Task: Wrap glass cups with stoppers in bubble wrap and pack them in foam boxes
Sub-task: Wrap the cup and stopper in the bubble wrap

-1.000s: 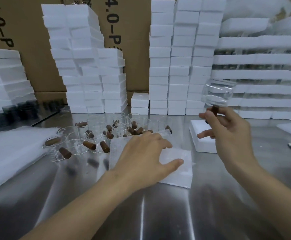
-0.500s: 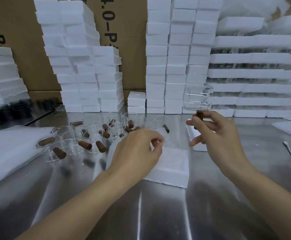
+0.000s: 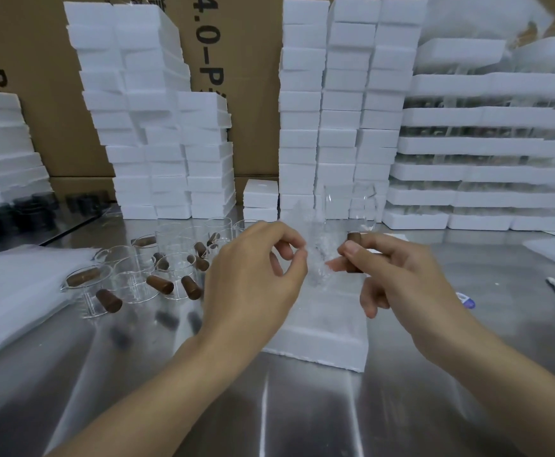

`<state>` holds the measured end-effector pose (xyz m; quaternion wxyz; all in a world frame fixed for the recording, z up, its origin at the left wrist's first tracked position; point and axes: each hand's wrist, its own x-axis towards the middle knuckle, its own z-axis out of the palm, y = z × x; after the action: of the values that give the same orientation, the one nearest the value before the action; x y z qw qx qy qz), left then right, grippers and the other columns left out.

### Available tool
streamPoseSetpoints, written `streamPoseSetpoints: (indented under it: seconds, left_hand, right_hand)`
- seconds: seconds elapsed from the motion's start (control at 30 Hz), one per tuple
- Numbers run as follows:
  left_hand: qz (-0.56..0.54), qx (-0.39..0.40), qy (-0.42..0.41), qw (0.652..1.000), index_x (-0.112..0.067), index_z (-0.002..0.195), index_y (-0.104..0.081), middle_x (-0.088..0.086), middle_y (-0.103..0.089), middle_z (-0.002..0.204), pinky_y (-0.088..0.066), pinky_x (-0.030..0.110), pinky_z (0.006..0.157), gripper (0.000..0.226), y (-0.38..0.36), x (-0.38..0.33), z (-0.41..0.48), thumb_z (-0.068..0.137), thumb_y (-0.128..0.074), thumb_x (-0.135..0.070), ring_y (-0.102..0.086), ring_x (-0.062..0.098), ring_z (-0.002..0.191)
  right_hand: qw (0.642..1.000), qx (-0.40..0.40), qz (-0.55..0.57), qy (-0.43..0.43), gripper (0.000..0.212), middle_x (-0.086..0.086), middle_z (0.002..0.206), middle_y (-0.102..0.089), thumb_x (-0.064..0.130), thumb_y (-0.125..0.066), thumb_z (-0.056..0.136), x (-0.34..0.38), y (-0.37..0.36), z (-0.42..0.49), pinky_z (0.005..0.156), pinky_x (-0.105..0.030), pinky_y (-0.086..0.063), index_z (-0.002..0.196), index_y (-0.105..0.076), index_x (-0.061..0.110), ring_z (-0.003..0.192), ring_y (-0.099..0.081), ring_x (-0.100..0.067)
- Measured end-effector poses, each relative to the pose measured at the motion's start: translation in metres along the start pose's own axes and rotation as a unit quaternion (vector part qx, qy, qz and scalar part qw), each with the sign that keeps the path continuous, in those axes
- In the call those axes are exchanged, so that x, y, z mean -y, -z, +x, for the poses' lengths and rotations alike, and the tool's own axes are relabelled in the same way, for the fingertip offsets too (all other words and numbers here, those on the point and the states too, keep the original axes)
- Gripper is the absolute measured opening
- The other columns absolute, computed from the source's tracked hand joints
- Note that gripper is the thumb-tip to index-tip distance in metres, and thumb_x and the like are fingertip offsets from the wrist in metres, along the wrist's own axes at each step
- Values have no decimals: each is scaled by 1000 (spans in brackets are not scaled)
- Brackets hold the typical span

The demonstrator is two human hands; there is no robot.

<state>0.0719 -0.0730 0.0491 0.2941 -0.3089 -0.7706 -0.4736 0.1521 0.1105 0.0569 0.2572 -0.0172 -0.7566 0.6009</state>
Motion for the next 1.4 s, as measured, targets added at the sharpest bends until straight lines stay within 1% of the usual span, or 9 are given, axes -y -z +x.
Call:
streamPoseSetpoints:
  seconds: [0.37, 0.47, 0.6, 0.83, 1.0, 1.13, 1.2, 1.3, 1.4]
  left_hand:
    - [-32, -72, -46, 996, -32, 101, -70, -16, -66, 93, -51, 27, 75, 13, 5, 0, 3, 100, -75, -20, -66, 12, 93]
    - [7, -78, -132, 988, -25, 103, -73, -16, -66, 95, -47, 22, 81, 10, 5, -2, 1, 100, -74, -16, -63, 9, 92]
    - [74, -50, -302, 949, -19, 98, -80, -7, -71, 93, -48, 43, 73, 7, -1, -5, -4, 100, -74, -16, -65, 23, 85]
    - [64, -12, -389, 919, -19, 92, -83, -7, -74, 91, -47, 39, 68, 11, -19, -23, -25, 95, -80, -9, -66, 21, 83]
    - [43, -1, -402, 915, -21, 94, -84, -9, -73, 91, -48, 40, 69, 7, -21, -26, -28, 97, -80, -15, -67, 21, 82]
    - [-2, 8, -362, 932, -21, 106, -83, -6, -74, 102, -50, 41, 80, 14, -12, -25, -24, 92, -81, -21, -67, 18, 94]
    - [-40, -46, -302, 951, -22, 114, -76, -5, -70, 111, -49, 42, 90, 22, 2, -25, -13, 92, -76, -22, -64, 18, 103]
    - [-91, -104, -131, 982, -41, 128, -55, -21, -59, 128, -44, 32, 99, 40, 23, -23, 7, 93, -74, -35, -57, 9, 121]
    - [-205, 2, 52, 977, -55, 142, -49, -32, -56, 140, -46, 28, 101, 65, 32, -12, 26, 84, -78, -53, -57, -5, 129]
  right_hand:
    - [990, 58, -125, -36, 17, 9, 92, -81, 36, -68, 99, 3, 4, -1, 49, -14, -38, 89, -77, 25, 44, -52, -17]
    - [986, 66, -148, -40, 17, 11, 90, -80, 38, -68, 98, 6, 3, -3, 49, -15, -40, 87, -78, 30, 43, -53, -17]
    - [984, 79, -156, -33, 20, 10, 59, -63, 32, -68, 93, 7, 2, -5, 47, -16, -34, 73, -73, 29, 42, -51, -18]
    - [992, 97, -10, -82, 20, 7, 62, -50, 16, -63, 79, 20, 2, -8, 55, -24, -35, 63, -63, 27, 59, -40, -16]
    - [968, 109, 147, -173, 37, 1, 62, -34, -2, -40, 100, 19, 7, -6, 44, -22, -31, 70, -46, 19, 50, -35, -10]
    - [960, 149, 175, -159, 5, -4, 78, -57, 12, -68, 93, 17, 9, -2, 55, -21, -34, 89, -72, 10, 65, -48, -11]
    - [963, 158, 152, -158, 25, 1, 92, -73, 26, -84, 74, 17, 11, 1, 66, -24, -41, 97, -84, 15, 73, -53, -12]
    - [966, 155, 144, -151, 20, 0, 100, -80, 11, -76, 89, 13, 17, 3, 62, -18, -52, 105, -84, 20, 69, -62, -7]
    - [974, 117, 101, -168, 28, -7, 102, -79, -5, -62, 98, 4, 21, 0, 63, -19, -55, 116, -79, 7, 77, -67, -12]
